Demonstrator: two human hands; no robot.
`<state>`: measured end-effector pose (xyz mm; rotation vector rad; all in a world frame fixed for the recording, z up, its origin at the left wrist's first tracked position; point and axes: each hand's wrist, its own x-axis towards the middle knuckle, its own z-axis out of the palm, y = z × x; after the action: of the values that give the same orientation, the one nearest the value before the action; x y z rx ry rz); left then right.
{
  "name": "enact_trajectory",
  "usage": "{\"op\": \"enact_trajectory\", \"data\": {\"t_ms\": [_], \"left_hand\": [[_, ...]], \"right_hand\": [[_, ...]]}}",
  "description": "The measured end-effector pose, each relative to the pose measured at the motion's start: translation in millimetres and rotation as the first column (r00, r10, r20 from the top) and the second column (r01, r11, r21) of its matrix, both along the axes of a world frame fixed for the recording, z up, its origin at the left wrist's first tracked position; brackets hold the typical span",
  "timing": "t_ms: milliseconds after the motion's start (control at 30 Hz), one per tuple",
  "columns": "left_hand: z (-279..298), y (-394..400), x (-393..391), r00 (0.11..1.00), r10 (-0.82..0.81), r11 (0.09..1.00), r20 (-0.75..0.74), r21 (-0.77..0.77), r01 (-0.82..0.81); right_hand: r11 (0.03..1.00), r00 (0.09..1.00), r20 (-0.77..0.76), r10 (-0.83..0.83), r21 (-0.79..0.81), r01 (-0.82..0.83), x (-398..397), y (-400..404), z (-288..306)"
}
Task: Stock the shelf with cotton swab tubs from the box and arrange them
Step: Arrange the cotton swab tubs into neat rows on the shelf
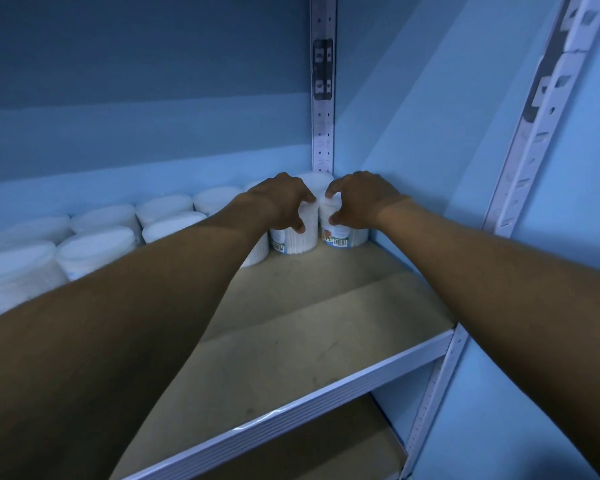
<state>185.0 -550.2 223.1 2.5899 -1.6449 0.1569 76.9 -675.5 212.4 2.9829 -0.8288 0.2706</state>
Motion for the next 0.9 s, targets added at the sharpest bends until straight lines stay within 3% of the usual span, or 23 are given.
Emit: {"op": "enact_trajectory", "data": {"t_ms": [567, 900], "left_hand": [[-3, 29, -37, 1.000, -0.005, 1.000, -0.025, 0.001, 0.005], [-2, 55, -67, 1.000, 0.005, 0.999, -0.025, 0.040, -0.004]], "right_hand": [[0.998, 0.996, -0.070, -0.058, -0.007, 0.058, -34, 27, 2], [0.999, 0.999, -0.022, -0.033, 0.030, 0.034, -74, 51, -1]]}}
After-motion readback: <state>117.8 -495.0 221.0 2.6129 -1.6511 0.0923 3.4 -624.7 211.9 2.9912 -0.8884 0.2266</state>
